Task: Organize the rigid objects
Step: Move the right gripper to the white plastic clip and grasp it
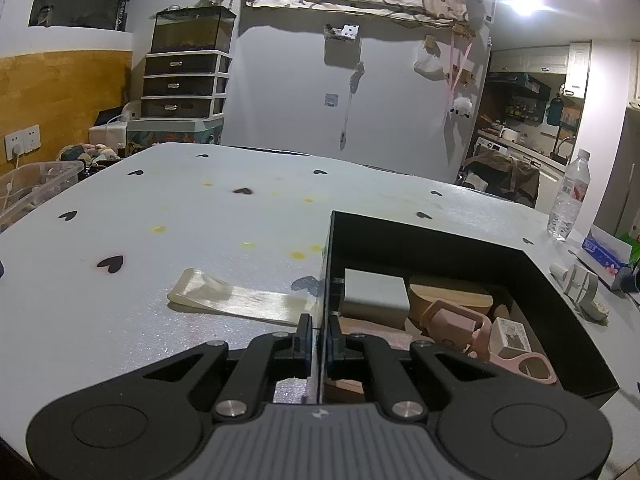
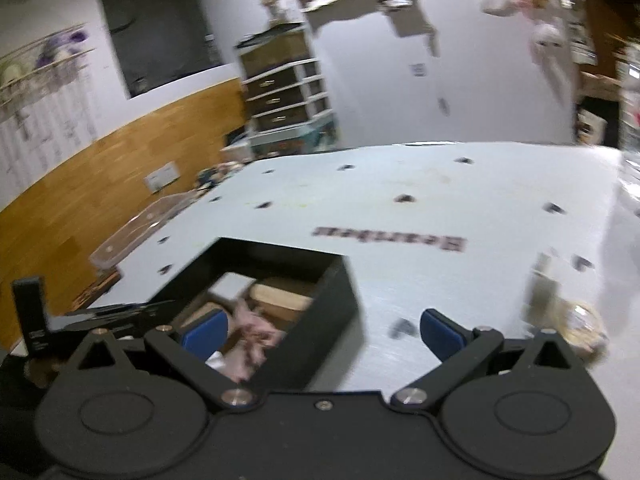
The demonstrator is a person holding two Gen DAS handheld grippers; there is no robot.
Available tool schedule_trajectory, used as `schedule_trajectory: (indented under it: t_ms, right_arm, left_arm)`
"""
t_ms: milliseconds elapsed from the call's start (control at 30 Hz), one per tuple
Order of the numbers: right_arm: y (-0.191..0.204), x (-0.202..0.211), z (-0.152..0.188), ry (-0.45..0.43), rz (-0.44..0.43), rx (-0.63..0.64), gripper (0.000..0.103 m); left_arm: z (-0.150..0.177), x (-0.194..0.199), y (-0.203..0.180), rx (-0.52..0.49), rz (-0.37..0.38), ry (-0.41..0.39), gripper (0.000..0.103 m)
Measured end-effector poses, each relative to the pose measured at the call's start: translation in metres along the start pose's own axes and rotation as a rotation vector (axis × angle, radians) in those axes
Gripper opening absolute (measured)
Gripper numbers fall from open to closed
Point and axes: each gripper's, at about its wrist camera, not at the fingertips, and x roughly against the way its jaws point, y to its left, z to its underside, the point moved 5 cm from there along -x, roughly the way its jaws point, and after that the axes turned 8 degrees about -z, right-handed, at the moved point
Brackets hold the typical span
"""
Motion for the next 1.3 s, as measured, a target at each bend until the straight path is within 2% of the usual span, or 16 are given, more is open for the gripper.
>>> schedule_trajectory:
  t_ms: [233, 367, 467, 600, 700, 767, 800, 867, 933, 1067, 1133, 1200, 1233, 1300]
  right_arm:
    - [-0.053, 0.013, 0.010, -0.056, 0.208, -0.061, 0.100]
    - [-0.078, 0.015, 0.004, -0.102, 0.253, -0.090, 0.085]
    - [-0.091, 0.009, -0.007, -0.129, 0.271, -0.108, 0.080]
    - [-0.105, -0.010, -0.018, -0.120, 0.323, -0.101, 0.078]
    - [-0.116, -0.028, -0.020, -0.088, 0.357, -0.098, 0.063]
    - [-0.122, -0.039, -0.017, -0.053, 0.414, -0.086, 0.034]
    - [-0.124, -0.042, -0.016, -0.039, 0.426, -0.083, 0.026]
    - [-0.124, -0.044, -0.013, -0.047, 0.397, -0.102, 0.021]
    - [-0.118, -0.041, -0.010, -0.060, 0.323, -0.148, 0.021]
    - [-0.107, -0.039, 0.003, -0.051, 0.069, -0.359, 0.021]
    - [-0.102, -0.040, 0.012, -0.037, -0.020, -0.435, 0.021]
    - [-0.096, -0.039, 0.018, -0.034, -0.043, -0.446, 0.021]
    - [-0.093, -0.038, 0.019, -0.035, -0.026, -0.429, 0.024]
    - [-0.089, -0.036, 0.020, -0.033, 0.072, -0.342, 0.037]
  left_arm:
    - [0.000, 0.000, -0.002, -0.004, -0.006, 0.004, 0.006]
    - [0.000, -0.001, -0.002, -0.005, -0.007, 0.005, 0.006]
    - [0.000, -0.001, -0.002, -0.005, -0.009, 0.006, 0.006]
    - [0.000, -0.001, -0.002, -0.005, -0.009, 0.006, 0.006]
    - [0.000, -0.001, -0.003, -0.005, -0.007, 0.006, 0.006]
    - [0.000, -0.001, -0.003, -0.005, -0.008, 0.005, 0.006]
    - [0.000, -0.001, -0.003, -0.004, -0.007, 0.004, 0.006]
    - [0.001, -0.002, -0.004, -0.003, -0.006, 0.004, 0.006]
    - [0.001, -0.002, -0.004, -0.004, -0.006, 0.004, 0.006]
    - [0.001, -0.002, -0.004, -0.004, -0.006, 0.005, 0.006]
    - [0.001, -0.002, -0.004, -0.006, -0.009, 0.004, 0.006]
    - [0.000, -0.002, -0.004, -0.005, -0.008, 0.004, 0.006]
    - [0.001, -0.002, -0.004, -0.006, -0.009, 0.004, 0.006]
    - [0.001, -0.003, -0.004, -0.006, -0.009, 0.003, 0.006]
